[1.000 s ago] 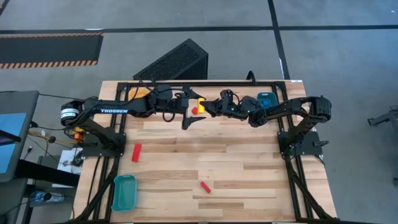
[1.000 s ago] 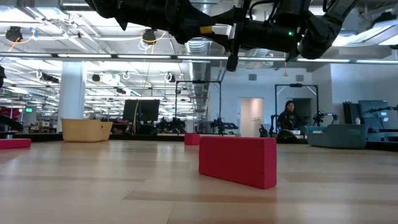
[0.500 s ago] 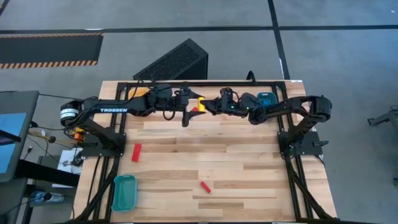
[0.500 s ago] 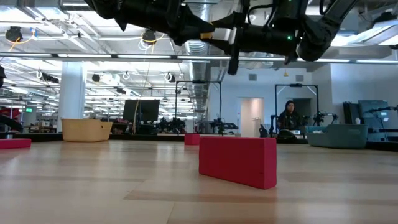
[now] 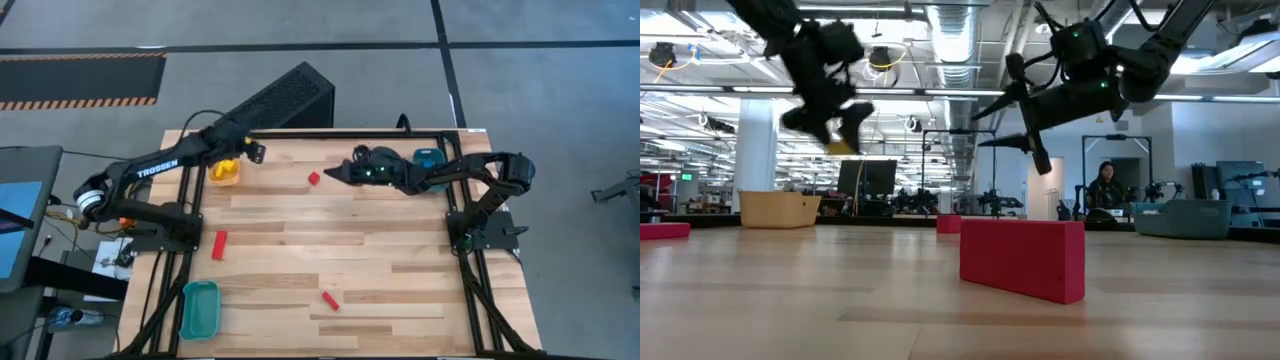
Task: Sort & place blocks by color
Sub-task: Put the yellow block into the yellow bin, then put the top red block into the green bin
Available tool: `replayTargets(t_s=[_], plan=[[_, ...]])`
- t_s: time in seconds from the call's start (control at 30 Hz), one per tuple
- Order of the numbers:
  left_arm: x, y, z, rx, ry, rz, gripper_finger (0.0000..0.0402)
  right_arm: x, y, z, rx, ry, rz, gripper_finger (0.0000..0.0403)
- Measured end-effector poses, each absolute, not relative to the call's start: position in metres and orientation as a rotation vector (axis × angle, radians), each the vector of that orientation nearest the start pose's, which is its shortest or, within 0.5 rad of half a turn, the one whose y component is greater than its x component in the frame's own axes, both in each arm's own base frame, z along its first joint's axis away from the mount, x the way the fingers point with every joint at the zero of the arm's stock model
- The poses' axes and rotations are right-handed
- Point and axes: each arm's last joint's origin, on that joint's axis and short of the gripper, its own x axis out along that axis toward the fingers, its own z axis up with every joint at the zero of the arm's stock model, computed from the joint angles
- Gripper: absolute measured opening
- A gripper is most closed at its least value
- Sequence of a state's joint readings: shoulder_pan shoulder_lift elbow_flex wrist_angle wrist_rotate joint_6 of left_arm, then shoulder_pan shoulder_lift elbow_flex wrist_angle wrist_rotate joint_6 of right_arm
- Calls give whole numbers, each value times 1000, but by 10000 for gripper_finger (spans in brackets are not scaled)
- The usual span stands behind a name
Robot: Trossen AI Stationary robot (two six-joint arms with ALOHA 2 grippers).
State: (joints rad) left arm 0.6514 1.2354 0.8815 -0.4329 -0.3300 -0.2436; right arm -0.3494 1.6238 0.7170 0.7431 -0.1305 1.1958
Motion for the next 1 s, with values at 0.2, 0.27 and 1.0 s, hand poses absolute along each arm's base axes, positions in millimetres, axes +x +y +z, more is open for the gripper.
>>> replayTargets(t_s=[0.2, 0.27, 1.0], plan=[[153, 171, 214, -737, 763, 1280, 284, 310, -97, 186, 1245, 134, -294, 186], [147, 172, 208, -781, 758, 1329, 284, 311, -94, 184, 1249, 162, -300, 181], [131, 176, 197, -980, 723, 1380, 362, 364, -138, 195, 728, 815, -548, 172]])
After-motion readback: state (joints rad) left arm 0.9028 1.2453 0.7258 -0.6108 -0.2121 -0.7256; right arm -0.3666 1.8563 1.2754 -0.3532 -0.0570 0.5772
